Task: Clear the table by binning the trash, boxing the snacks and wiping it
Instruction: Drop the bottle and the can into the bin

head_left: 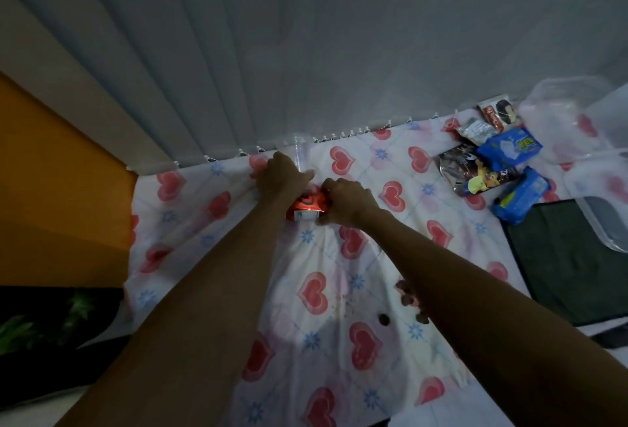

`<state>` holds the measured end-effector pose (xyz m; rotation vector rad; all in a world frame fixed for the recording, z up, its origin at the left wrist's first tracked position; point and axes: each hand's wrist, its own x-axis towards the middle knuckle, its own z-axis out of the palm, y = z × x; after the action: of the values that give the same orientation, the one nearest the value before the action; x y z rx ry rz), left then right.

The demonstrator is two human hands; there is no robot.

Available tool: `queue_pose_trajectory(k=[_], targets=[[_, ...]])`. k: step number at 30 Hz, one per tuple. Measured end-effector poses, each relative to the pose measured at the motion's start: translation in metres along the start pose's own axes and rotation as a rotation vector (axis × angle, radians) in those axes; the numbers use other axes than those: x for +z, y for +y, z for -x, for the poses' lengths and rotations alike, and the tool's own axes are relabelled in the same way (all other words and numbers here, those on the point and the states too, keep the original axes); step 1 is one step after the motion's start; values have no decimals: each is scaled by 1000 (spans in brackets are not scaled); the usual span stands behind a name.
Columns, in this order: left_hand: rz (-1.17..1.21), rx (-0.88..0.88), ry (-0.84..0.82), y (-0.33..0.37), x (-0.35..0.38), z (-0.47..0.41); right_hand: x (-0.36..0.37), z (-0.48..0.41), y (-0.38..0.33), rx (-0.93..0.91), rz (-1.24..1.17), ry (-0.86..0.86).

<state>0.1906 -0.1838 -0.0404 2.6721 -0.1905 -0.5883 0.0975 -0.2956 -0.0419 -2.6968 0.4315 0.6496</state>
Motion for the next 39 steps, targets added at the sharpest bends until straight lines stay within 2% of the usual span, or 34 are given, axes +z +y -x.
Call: queue_pose_trajectory(k=[7, 13, 24, 29, 39], targets=[[10, -11, 38, -2, -12, 29, -8, 33, 26, 33, -42, 21], [-16, -32, 78, -3, -28, 87, -17, 83, 40, -22, -36, 74], [-65, -102, 165, -21, 25, 303, 35, 245, 96, -144, 3, 100], [-125, -150, 81, -22, 66, 401, 69, 330, 129, -210, 13, 72], [-121, -214, -305, -44, 126, 512, 149, 425, 166, -217, 42, -156]])
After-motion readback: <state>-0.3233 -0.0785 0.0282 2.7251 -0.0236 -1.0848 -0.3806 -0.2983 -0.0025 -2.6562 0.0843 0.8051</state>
